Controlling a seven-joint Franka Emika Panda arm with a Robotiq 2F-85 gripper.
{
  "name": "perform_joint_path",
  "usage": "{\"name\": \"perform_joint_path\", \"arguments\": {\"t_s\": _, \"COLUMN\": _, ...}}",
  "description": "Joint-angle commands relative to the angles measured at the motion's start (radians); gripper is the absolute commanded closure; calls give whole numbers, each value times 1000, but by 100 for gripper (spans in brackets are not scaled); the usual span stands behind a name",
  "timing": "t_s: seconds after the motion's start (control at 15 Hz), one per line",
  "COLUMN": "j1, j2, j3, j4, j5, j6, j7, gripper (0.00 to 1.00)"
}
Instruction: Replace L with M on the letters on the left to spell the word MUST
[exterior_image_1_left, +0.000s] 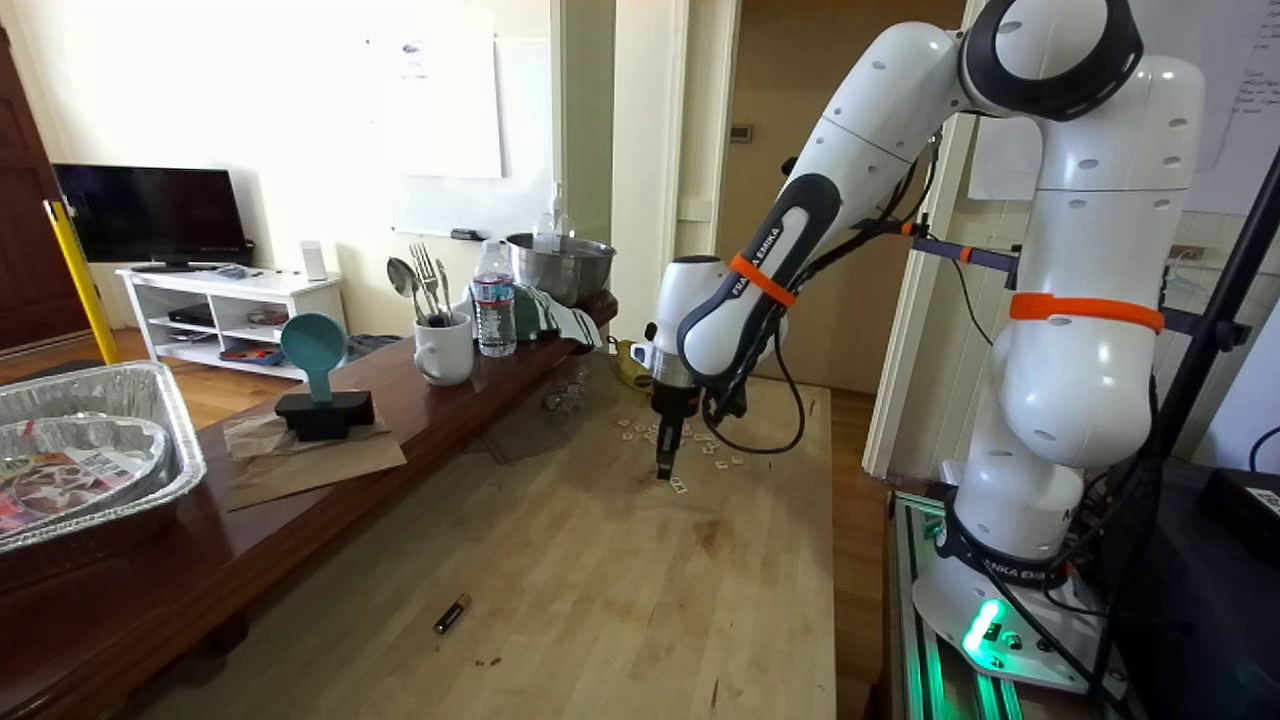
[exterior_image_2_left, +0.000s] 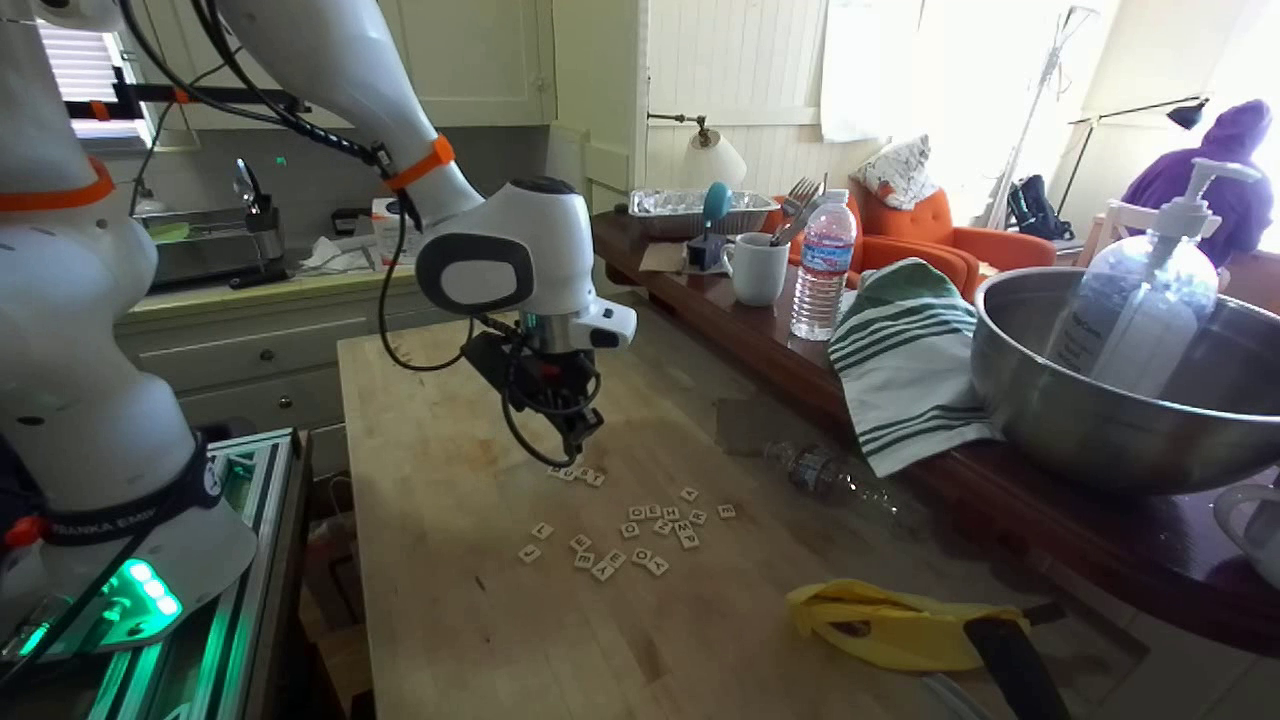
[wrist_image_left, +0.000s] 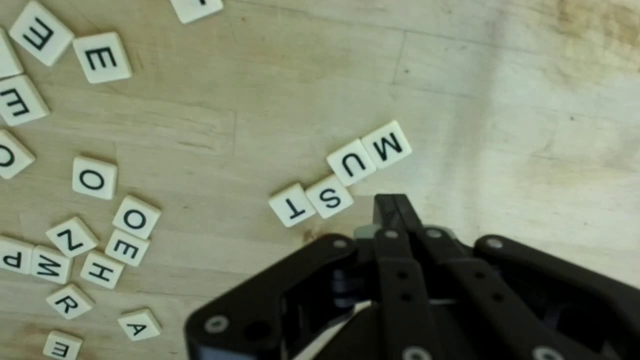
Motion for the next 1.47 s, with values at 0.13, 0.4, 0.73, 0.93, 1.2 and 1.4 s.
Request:
{"name": "perform_joint_path", "arguments": {"t_s": 0.13, "j1": -10, "j2": 25, "j3": 12, "j4": 37, "j5": 84, "j6": 18, "j7": -145, "gripper": 100}}
{"name": "perform_joint_path", "arguments": {"t_s": 0.4, "j1": -32, "j2": 57, "j3": 40, "j4": 67, "j5": 221, "j6": -2, "j7": -394, "gripper": 100}}
{"name": "perform_joint_path", "arguments": {"t_s": 0.73, "j1": -67, "j2": 81, "j3": 52, "j4": 83, "j5": 269, "j6": -6, "j7": -600, "gripper": 100}}
{"name": "perform_joint_path", "arguments": {"t_s": 0.93, "j1": -82, "j2": 77, "j3": 52, "j4": 80, "j5": 265, "j6": -14, "j7": -658, "gripper": 100}}
{"name": "perform_joint_path", "arguments": {"t_s": 1.2, "j1": -100, "j2": 86, "j3": 67, "j4": 83, "j5": 324, "j6": -21, "j7": -742, "gripper": 100}}
{"name": "perform_joint_path", "arguments": {"t_s": 1.4, "j1": -110, "j2": 93, "j3": 81, "j4": 84, "j5": 390, "j6": -28, "j7": -811, "gripper": 100}}
